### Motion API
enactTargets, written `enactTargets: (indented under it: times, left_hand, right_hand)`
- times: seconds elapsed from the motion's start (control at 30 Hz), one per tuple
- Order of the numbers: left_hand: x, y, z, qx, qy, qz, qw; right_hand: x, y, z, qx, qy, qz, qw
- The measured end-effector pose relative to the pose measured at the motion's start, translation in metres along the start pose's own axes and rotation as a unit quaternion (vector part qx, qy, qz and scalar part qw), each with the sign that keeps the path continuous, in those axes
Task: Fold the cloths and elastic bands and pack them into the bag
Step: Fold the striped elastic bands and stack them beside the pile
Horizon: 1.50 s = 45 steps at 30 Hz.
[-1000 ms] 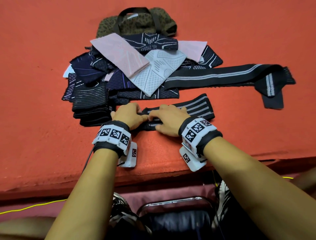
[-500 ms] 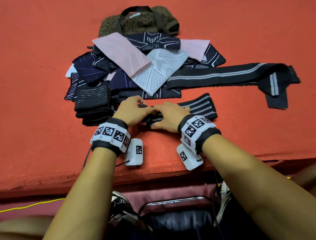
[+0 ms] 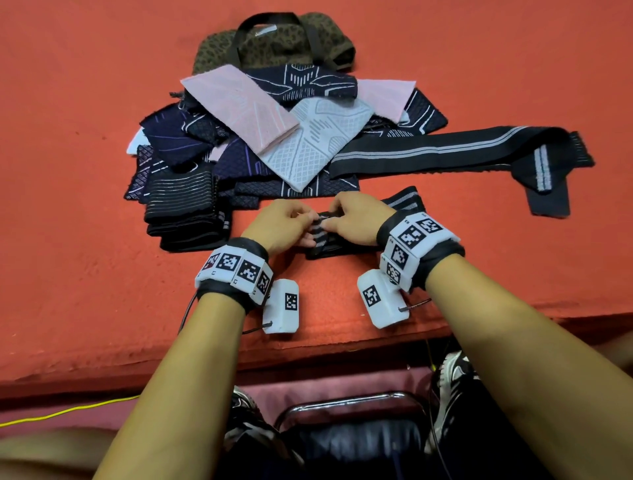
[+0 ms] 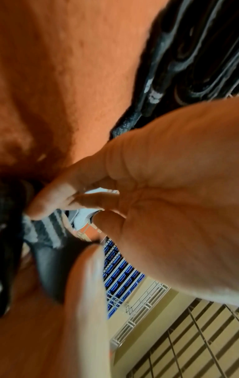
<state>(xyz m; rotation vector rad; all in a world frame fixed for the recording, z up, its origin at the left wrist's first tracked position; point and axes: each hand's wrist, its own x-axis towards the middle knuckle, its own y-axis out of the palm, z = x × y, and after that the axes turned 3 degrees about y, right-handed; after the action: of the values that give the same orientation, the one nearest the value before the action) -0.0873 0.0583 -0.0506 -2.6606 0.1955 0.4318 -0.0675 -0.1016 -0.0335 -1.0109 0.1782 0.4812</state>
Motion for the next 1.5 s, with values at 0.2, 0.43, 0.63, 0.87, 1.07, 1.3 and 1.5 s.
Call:
enactTargets:
  times: [0.2, 0.43, 0.63, 0.87, 1.07, 1.3, 1.5]
  left_hand:
    - [0.001, -0.001, 0.01, 0.109, 0.027, 0.009, 0.994]
    - [0.002, 0.002, 0.005, 0.19, 0.061, 0.003, 0.98]
    - [0.007, 0.005, 0.006, 0.185, 0.017, -0.017, 0.982]
    - [0.01, 0.005, 0.006, 0.204, 0.006, -0.028, 0.979]
    - [0.012, 0.006, 0.012, 0.203, 0.007, -0.036, 0.978]
    - [0.013, 0.006, 0.013, 0.209, 0.011, -0.048, 0.977]
    - [0.014, 0.005, 0.014, 0.177, 0.006, -0.051, 0.983]
  right_hand:
    - [0.007, 0.01, -0.01, -0.018, 0.053, -0.076, 0.996]
    - [0.005, 0.018, -0.011, 0.008, 0.043, -0.153, 0.987]
    - [0.002, 0.012, -0.008, 0.006, 0.02, -0.109, 0.994]
    - [-0.003, 0.007, -0.006, 0.024, 0.014, -0.111, 0.993]
    - [-0.008, 0.006, 0.001, 0.015, 0.005, -0.121, 0.993]
    - [-0.005, 0.006, 0.011, -0.028, -0.024, -0.118, 0.992]
    - [0.001, 0.011, -0.003, -0.064, 0.007, -0.092, 0.994]
